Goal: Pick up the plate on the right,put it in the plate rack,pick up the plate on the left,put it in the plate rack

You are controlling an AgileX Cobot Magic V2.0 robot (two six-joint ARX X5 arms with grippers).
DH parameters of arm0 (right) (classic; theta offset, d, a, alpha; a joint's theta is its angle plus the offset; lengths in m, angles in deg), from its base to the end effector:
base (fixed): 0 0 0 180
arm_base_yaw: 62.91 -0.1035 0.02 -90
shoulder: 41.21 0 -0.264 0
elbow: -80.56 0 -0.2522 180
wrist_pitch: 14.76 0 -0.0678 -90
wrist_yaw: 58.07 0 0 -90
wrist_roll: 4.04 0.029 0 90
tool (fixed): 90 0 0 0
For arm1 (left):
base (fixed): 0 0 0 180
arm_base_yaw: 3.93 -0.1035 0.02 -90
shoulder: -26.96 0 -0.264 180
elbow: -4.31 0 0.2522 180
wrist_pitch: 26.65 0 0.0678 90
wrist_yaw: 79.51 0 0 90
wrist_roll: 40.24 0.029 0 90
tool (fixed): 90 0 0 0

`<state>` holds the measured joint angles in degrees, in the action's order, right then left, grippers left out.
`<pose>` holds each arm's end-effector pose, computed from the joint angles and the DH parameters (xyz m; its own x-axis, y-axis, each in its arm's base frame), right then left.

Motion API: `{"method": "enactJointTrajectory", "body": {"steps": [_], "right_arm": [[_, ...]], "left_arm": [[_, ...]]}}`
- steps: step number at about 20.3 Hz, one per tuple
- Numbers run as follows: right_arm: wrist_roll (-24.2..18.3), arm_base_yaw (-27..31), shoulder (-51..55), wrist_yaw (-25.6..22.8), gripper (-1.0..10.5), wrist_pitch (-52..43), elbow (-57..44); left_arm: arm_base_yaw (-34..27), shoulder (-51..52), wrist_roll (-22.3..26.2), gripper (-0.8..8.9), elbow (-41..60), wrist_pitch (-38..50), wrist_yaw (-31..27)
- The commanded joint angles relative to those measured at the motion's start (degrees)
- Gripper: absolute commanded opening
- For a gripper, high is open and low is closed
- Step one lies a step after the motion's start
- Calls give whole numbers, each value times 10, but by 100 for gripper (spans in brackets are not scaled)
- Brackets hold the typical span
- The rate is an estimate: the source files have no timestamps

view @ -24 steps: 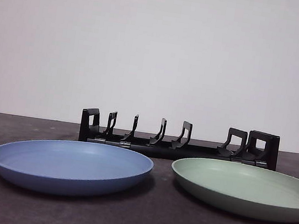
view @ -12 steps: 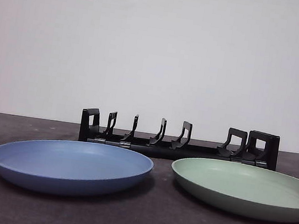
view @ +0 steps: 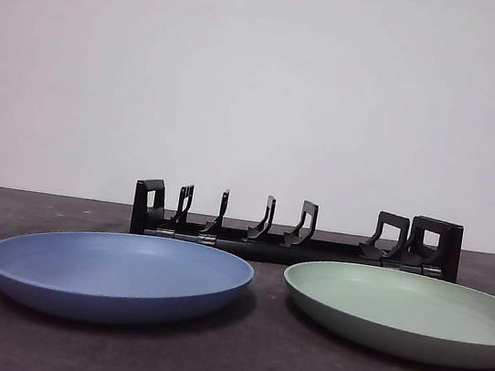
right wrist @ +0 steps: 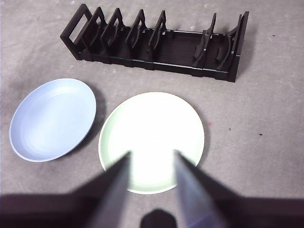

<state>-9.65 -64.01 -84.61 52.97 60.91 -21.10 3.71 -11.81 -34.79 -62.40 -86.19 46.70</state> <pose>0.1066 0.0125 0.3674 0.7002 0.3725 -0.6090 -0.3523 0.9223 0.1591 0.1114 -0.0322 0.3392 0.6026 -0.6769 -0.4228 0.6525 0.7229 -0.2272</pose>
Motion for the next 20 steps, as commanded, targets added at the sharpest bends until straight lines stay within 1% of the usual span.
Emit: {"method": "enactJointTrajectory", "body": {"steps": [1,2,4,11,16,18,20], "right_arm": [[11,-1,1,2,550,0,1],[11,-1,1,3,568,4,1],[11,-1,0,3,568,11,1],[11,-1,-30,2,567,12,1],[11,-1,-105,-2,564,11,1],[11,-1,-155,-6,563,11,1],[11,-1,-209,-16,563,6,1]], "left_arm": [[8,1,17,632,-1,4,3],[14,1,26,632,-1,4,3],[27,1,47,632,-1,8,2],[100,-3,160,631,-1,21,-9],[163,-21,212,631,-1,35,-73],[193,-34,232,629,-1,44,-96],[224,-47,240,629,-1,57,-109]]}}
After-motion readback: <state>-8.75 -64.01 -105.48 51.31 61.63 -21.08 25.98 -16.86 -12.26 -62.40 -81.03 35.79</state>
